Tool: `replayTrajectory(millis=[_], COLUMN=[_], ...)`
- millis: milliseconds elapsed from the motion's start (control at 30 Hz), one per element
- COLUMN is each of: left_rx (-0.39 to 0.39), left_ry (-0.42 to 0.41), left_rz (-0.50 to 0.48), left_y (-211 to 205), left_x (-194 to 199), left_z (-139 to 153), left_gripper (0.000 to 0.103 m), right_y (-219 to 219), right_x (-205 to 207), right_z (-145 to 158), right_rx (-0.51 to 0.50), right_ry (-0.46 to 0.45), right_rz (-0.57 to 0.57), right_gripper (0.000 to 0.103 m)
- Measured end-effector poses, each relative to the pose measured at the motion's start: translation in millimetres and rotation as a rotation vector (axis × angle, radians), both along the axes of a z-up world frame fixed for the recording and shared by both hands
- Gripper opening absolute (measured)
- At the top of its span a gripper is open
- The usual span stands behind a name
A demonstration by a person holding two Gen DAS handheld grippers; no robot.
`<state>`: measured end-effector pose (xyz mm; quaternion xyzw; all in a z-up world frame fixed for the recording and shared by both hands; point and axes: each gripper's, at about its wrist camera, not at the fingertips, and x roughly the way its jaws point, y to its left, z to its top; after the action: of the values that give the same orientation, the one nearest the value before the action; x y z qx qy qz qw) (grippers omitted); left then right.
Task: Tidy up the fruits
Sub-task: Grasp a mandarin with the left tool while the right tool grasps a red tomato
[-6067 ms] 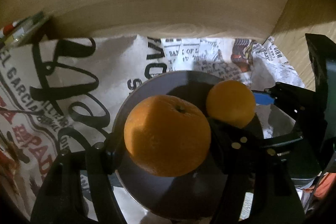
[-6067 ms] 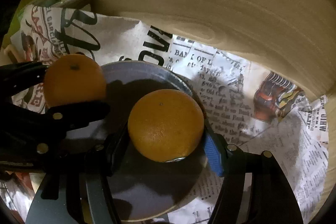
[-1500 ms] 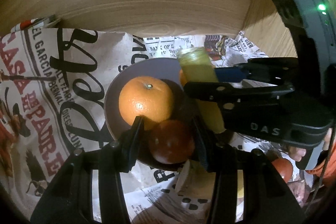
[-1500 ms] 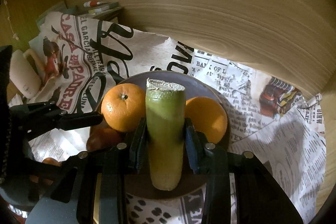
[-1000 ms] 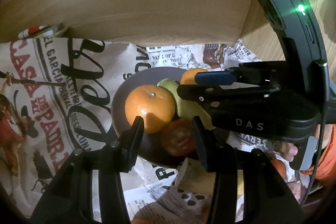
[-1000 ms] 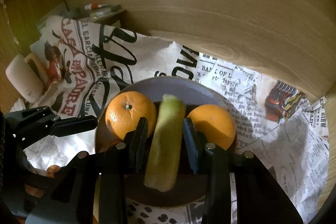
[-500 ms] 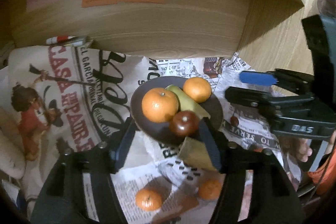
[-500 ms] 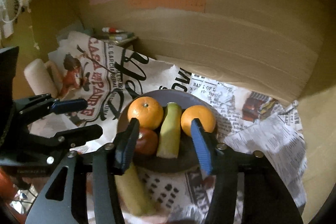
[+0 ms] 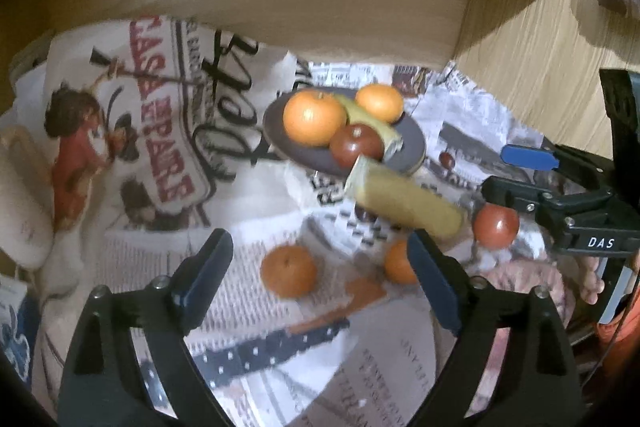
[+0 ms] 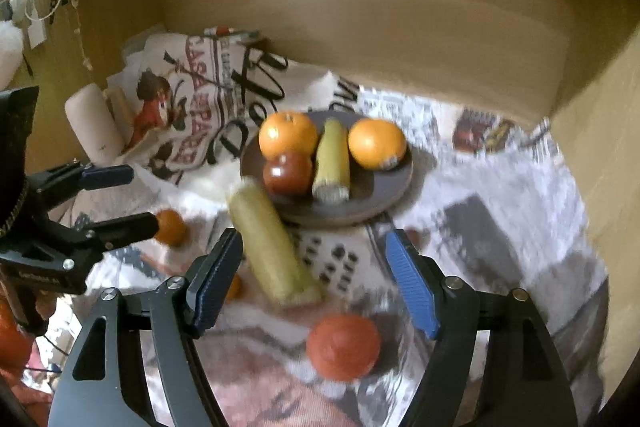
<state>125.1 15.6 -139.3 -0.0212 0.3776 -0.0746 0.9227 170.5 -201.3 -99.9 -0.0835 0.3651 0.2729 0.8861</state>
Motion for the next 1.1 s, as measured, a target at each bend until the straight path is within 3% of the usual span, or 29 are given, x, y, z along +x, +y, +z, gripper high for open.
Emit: replayTrajectory(millis=[300,433,600,833,1100], left_rx=[0.006,-0.013,-0.014,-0.005,-0.015], left_ry=[0.088,0.126,0.113,0.101,0.091], left_rz=[0.023,0.024,0.020,0.020,0.034], left_y=[14,17,15,15,22], left_x=[5,15,20,22,21], left_z=[-33,-46,-47,-48,-45], left_gripper=[0.089,0.076,0.063,0.038,0.038], right_y=[-24,-29,-27,-26,-28], right_x=[-11,-8,-6,-4,3], right_z=[-42,-50,-51,-48,-31], right_rx=[-0.001,-0.012,-0.022,-0.024,0.018], right_ry=[0.123,0.154,0.161,0.163,0.135], right_rz=[-0.077,-0.092,-0.078,-0.062,-0.075], right_gripper=[0.072,0.068,0.044,0.044,0.044])
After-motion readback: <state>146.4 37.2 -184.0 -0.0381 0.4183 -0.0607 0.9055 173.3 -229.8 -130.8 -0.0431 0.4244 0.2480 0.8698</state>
